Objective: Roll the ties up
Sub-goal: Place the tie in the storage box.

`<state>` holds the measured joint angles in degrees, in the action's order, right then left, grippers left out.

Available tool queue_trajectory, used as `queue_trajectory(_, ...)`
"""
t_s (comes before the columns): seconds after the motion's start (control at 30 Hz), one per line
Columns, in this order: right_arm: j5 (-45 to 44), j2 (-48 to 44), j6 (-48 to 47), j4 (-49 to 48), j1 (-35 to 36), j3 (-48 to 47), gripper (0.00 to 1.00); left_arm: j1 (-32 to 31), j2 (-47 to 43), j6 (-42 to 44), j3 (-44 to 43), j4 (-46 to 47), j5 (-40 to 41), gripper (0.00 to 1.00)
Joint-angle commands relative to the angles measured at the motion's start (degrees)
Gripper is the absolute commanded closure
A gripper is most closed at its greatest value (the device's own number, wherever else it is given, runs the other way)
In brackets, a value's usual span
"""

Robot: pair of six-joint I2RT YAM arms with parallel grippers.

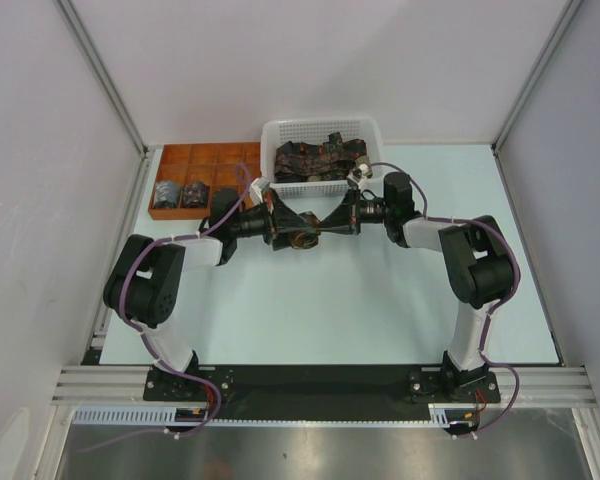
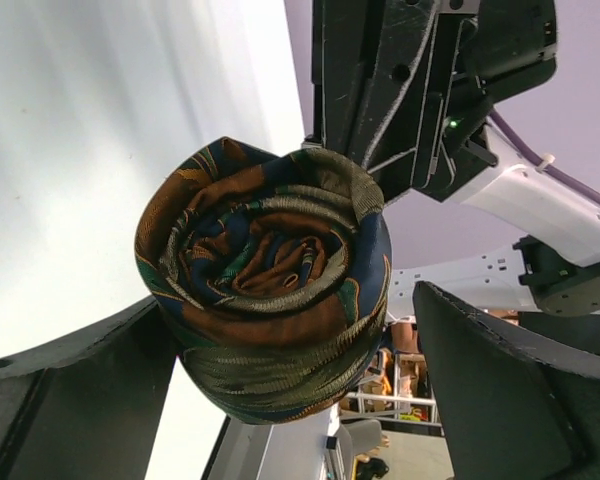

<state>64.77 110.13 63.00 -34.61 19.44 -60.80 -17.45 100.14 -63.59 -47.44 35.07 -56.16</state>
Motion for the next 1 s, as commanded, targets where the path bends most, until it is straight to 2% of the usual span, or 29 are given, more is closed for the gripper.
queue_trajectory(0.0, -0.26, -0.79, 0.72, -3.44, 0.33, -1.61, 1.00, 0.05, 0.14, -5.31, 0.42, 9.92, -2.37, 0.01)
queue_trajectory(0.23, -0.96, 0.09, 2.03, -5.81, 0.68, -1.43, 1.00, -0.04, 0.23, -6.02, 0.42, 10.99, -2.55, 0.02)
queue_trajectory(0.53, -1.23, 0.44, 3.44, -7.93, 1.04, -1.87, 1.00, -0.48, 0.85, -4.61, -0.55, 7.30, -2.64, 0.02)
queue_trajectory(0.63, -1.32, 0.26, 3.44, -8.02, 1.04, -1.70, 1.00, -0.48, 0.67, -4.26, -0.55, 6.68, -2.55, 0.07)
queue_trajectory(0.83, -1.05, 0.44, 3.35, -8.02, 1.47, -1.96, 1.00, -0.30, 0.06, -4.08, -0.55, 6.94, -2.02, 0.29)
queue_trajectory(0.97, -0.70, 0.44, 2.04, -6.26, 1.65, -2.40, 1.00, -0.21, -0.47, -4.00, -0.81, 7.38, -1.58, 0.34)
